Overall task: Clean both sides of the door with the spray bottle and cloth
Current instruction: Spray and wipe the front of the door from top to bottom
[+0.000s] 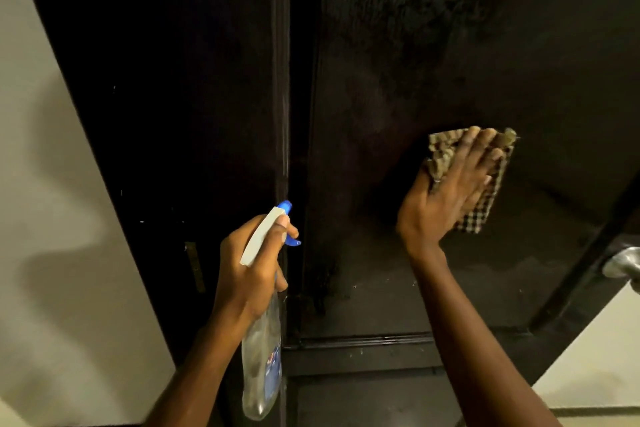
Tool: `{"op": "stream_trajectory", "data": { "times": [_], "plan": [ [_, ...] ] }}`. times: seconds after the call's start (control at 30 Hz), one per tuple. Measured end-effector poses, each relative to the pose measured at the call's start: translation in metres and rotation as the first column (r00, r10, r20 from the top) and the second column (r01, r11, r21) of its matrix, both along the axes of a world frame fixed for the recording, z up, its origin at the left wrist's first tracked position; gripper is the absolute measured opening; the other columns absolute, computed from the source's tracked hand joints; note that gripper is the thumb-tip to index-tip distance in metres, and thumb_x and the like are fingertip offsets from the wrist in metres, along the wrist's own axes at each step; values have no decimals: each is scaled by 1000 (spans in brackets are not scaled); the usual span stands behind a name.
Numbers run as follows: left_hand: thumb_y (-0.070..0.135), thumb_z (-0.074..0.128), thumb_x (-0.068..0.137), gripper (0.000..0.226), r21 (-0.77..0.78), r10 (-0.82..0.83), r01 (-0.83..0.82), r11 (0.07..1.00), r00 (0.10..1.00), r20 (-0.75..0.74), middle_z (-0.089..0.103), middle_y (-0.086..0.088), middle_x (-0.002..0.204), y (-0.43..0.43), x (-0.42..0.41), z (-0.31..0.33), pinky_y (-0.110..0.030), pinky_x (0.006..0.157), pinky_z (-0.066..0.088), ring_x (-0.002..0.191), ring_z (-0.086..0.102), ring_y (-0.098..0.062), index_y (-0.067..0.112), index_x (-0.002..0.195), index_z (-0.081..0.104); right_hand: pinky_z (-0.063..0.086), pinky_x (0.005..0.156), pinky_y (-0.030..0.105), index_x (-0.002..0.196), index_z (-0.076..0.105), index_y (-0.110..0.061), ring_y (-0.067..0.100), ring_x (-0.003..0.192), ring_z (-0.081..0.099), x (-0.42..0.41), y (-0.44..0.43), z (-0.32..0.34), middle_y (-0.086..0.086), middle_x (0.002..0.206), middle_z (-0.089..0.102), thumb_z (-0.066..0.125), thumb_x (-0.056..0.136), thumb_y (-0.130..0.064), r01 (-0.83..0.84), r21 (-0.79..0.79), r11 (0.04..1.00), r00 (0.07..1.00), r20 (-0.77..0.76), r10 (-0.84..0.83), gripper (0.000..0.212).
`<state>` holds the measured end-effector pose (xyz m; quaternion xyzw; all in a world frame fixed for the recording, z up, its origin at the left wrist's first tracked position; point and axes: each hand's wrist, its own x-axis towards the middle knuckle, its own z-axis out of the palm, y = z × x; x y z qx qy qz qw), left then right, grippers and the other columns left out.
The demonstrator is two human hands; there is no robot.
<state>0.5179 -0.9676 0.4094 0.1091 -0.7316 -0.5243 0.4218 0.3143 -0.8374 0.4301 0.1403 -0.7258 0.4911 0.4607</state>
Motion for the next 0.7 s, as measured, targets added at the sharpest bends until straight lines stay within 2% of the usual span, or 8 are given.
{"op": "stream_trajectory", "data": {
  "times": [0.07, 0.13, 0.23, 0.33, 0.4, 0.5, 0.6, 0.7],
  "plan": [
    [31, 44, 100, 35, -4, -11, 11, 1000, 1000, 3, 66, 9, 58, 7, -8, 4, -21, 40, 44, 33, 51, -16, 6, 89, 67, -4, 124, 36, 157, 26, -14, 23, 155, 5, 11, -14, -16, 9, 164, 24, 46, 89, -36, -7, 266, 964, 979, -195, 61, 75],
    [30, 43, 98, 35, 2, -27, 27, 1000, 1000, 2, 64, 5, 53, 14, -17, 8, -22, 39, 43, 32, 50, -21, 6, 88, 67, 2, 124, 35, 155, 32, -21, 16, 156, 5, 14, -14, -49, 0, 160, 32, 46, 87, -40, 28, 550, 835, 926, -329, 186, 72],
    [33, 44, 98, 37, 0, -53, 53, 999, 999, -9, 65, 5, 55, 22, -31, 9, -23, 39, 43, 33, 51, -22, 6, 88, 68, 4, 124, 33, 160, 18, -33, 10, 155, 8, -3, 21, -97, -11, 165, 18, 36, 94, -51, 157, 756, 636, 894, -383, 235, 72],
    [32, 45, 99, 37, -11, -69, 69, 998, 998, -13, 65, 5, 54, 33, -45, 6, -23, 40, 45, 33, 51, -18, 6, 88, 68, 2, 123, 35, 161, 5, -37, 13, 151, 13, -41, 80, -113, -16, 168, -1, 42, 86, -49, 194, 752, 630, 920, -362, 150, 84],
    [35, 43, 95, 39, -7, -80, 80, 997, 997, -17, 63, 3, 51, 43, -55, 7, -23, 40, 45, 32, 51, -18, 6, 87, 68, 2, 123, 37, 161, 3, -37, 12, 155, 4, -68, 115, -97, -18, 168, -5, 44, 84, -42, 179, 666, 724, 942, -327, 68, 87],
    [37, 44, 94, 40, 10, -83, 84, 996, 996, -23, 60, -2, 47, 61, -68, 8, -24, 41, 45, 32, 51, -20, 7, 86, 68, -5, 124, 40, 161, 4, -31, 13, 155, -8, -88, 129, -47, -11, 168, -5, 40, 91, -35, 57, 356, 933, 990, -141, -6, 79],
    [37, 44, 95, 39, 13, -76, 76, 997, 996, -42, 53, -8, 40, 76, -78, 10, -24, 43, 46, 33, 51, -24, 8, 86, 69, -1, 125, 45, 161, 14, -14, 16, 154, -3, -82, 106, -10, 9, 169, 9, 36, 96, -37, 49, 70, 996, 998, -45, -46, 72],
    [37, 43, 96, 39, 0, -75, 75, 997, 996, -52, 50, -12, 39, 94, -90, 13, -24, 43, 46, 32, 52, -25, 9, 86, 69, -2, 125, 40, 162, 11, -22, 16, 155, -5, -78, 99, -28, -4, 169, 0, 27, 101, -48, 45, 325, 945, 977, -211, 26, 68]
  ]
}}
